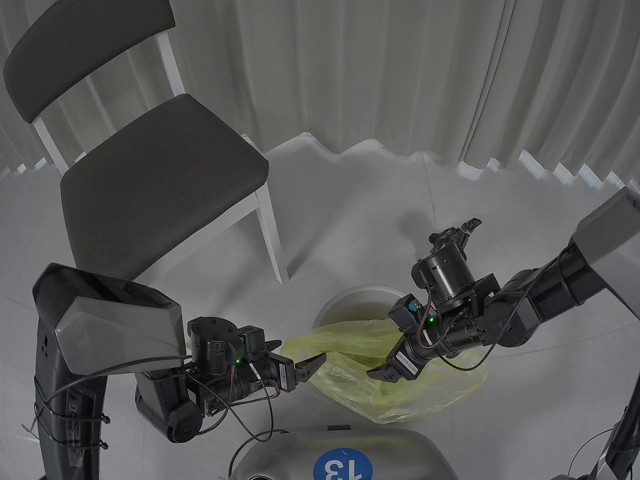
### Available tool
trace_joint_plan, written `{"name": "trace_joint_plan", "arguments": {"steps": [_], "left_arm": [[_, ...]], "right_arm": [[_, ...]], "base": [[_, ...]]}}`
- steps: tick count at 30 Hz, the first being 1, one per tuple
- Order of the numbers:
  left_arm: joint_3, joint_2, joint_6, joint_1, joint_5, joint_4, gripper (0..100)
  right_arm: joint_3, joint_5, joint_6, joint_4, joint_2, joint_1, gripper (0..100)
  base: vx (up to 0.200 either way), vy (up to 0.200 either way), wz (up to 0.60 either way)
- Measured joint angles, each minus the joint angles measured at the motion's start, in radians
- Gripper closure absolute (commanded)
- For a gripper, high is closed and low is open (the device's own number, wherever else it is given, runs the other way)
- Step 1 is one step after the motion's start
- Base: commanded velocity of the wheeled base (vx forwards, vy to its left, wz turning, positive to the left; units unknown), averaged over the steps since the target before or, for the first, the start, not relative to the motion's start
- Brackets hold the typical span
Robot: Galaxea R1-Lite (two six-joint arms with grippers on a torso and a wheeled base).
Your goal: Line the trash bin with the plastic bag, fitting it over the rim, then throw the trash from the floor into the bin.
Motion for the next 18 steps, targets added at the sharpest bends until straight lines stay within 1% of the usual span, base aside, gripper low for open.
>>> {"name": "trace_joint_plan", "arguments": {"steps": [3,11,16,17,18], "left_arm": [[0.001,-0.003,0.000,0.000,0.000,0.000,0],[0.004,-0.008,0.000,0.001,0.000,-0.017,0],[0.007,-0.009,0.000,0.001,0.000,-0.025,0],[0.008,-0.009,0.000,0.002,0.000,-0.025,0],[0.008,-0.009,0.000,0.002,0.000,-0.025,0]], "right_arm": [[-0.013,0.000,-0.029,0.000,0.024,-0.016,0],[-0.042,0.000,-0.041,-0.001,0.076,-0.032,0],[-0.066,0.000,-0.064,0.005,0.107,-0.046,0],[-0.068,0.000,-0.067,0.006,0.111,-0.047,100],[-0.068,0.000,-0.072,0.006,0.115,-0.048,100]], "base": [[0.000,0.000,0.00],[0.000,0.000,0.00],[0.000,0.000,0.00],[0.000,0.000,0.00],[0.000,0.000,0.00]]}}
